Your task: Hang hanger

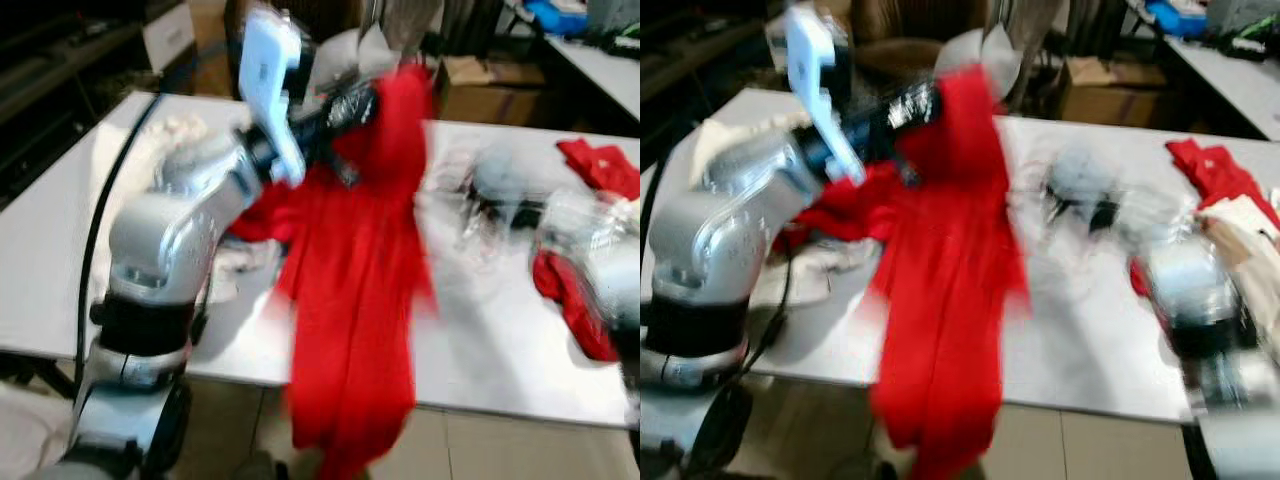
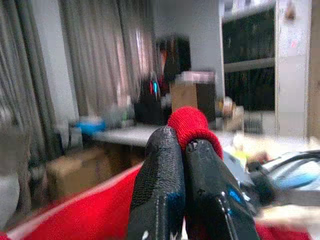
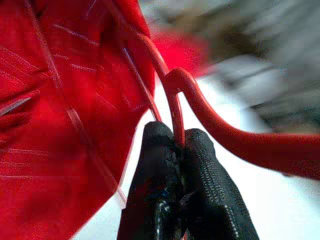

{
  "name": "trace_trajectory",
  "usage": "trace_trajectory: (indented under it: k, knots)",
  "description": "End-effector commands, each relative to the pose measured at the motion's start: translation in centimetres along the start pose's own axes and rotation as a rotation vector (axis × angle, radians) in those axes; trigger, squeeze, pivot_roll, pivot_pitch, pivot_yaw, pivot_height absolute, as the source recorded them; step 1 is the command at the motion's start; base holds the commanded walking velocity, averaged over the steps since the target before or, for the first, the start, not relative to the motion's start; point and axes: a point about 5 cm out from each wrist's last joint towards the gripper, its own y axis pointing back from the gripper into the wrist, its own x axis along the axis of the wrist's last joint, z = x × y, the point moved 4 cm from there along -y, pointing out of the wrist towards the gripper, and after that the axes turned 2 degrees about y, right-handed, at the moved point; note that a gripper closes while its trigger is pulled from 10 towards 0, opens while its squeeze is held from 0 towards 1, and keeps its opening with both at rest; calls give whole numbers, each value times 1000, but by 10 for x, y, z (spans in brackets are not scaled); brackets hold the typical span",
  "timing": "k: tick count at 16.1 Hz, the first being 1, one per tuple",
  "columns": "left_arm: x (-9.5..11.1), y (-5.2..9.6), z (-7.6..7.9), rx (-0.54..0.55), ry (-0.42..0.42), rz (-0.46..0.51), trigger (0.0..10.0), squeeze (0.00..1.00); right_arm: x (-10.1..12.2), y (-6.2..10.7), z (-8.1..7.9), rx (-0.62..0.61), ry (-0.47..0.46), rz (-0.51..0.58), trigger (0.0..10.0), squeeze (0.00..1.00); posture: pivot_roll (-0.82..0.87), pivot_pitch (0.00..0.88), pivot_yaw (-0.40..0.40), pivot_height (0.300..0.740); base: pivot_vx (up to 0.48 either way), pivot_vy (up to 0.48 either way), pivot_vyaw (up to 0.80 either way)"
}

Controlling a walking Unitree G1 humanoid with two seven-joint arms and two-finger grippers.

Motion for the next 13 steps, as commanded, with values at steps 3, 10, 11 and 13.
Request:
trace_trajectory:
  k: [3, 10, 11, 13]
  knots:
    - [69, 8, -26, 134, -49, 308, 10000, 0, 72, 19, 91, -427, -23, 307, 10000, 0, 100, 0, -32, 740, 0, 0, 0]
    - [-78, 4, -44, 328, -113, -207, 10000, 0, -36, -3, -34, 29, -48, 75, 10000, 0, 93, 2, -18, 740, 0, 0, 0]
    - [-114, 9, -45, 385, -111, -304, 10000, 0, -54, 5, -59, 105, -71, 46, 10000, 0, 91, 2, -16, 740, 0, 0, 0]
    - [-163, 23, -61, 548, -95, -418, 10000, 0, -80, 27, -96, 194, -101, -13, 10000, 0, 68, 0, 15, 740, 0, 0, 0]
